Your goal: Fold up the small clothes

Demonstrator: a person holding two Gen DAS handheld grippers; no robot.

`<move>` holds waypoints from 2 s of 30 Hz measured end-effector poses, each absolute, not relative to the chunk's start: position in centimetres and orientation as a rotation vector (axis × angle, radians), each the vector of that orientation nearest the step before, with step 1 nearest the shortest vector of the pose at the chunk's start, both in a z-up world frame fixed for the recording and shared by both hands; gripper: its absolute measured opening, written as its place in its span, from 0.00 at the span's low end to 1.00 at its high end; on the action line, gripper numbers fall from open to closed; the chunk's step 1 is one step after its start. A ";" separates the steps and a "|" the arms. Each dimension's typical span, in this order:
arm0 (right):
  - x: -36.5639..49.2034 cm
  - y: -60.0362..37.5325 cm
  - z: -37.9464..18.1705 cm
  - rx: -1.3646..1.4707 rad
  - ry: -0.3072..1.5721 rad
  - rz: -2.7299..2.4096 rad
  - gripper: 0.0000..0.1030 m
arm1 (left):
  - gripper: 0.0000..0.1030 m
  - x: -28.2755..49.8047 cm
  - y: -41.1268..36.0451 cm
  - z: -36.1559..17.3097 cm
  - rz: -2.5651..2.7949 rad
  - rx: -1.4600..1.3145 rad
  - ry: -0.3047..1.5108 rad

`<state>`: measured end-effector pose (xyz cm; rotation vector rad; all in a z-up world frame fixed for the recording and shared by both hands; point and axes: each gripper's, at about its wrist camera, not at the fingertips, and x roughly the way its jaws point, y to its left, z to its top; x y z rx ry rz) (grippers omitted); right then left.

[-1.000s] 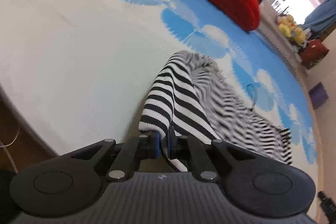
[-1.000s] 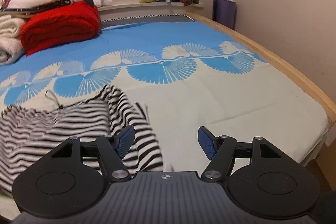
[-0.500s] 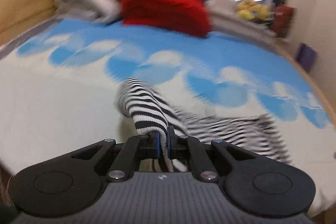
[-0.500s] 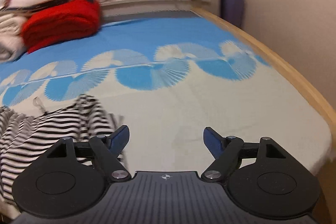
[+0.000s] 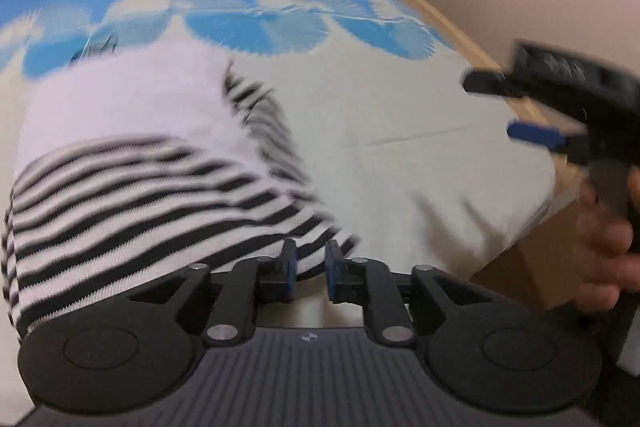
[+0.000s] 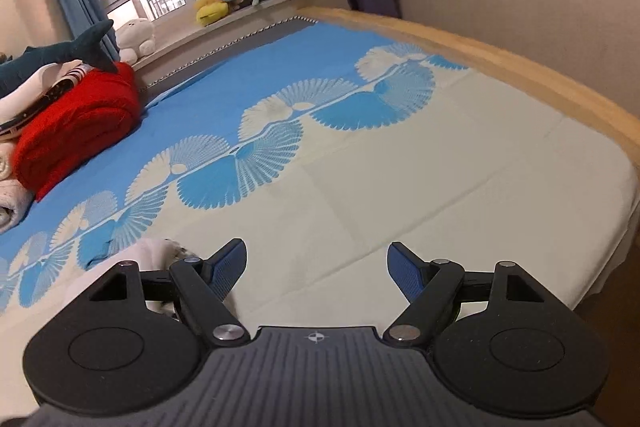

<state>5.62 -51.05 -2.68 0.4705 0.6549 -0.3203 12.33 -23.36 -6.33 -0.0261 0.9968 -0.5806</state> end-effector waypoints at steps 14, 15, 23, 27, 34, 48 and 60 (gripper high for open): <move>8.9 -43.5 -4.2 0.378 0.812 -0.030 0.75 | 0.51 12.0 -10.7 -0.7 -0.335 0.149 0.905; 9.2 -42.7 -4.4 0.360 0.827 -0.008 0.74 | 0.51 12.1 -10.0 -0.8 -0.326 0.143 0.902; 10.6 -38.8 -6.8 0.225 0.962 0.038 0.74 | 0.52 11.5 -4.7 -2.9 -0.265 0.009 0.911; 10.9 -37.9 -8.3 0.216 1.003 0.052 0.73 | 0.51 12.0 -3.0 -4.5 -0.233 -0.067 0.979; 9.2 -37.3 -6.0 0.196 0.908 0.082 0.04 | 0.63 12.5 -1.4 -4.5 -0.287 -0.198 0.959; 4.5 -44.7 -7.0 0.338 1.021 -0.076 0.03 | 0.86 16.2 -8.2 -10.6 -0.356 -0.227 1.221; 6.8 -40.7 -5.9 0.264 0.844 -0.090 0.78 | 0.86 16.5 -9.0 -8.7 -0.331 -0.124 1.159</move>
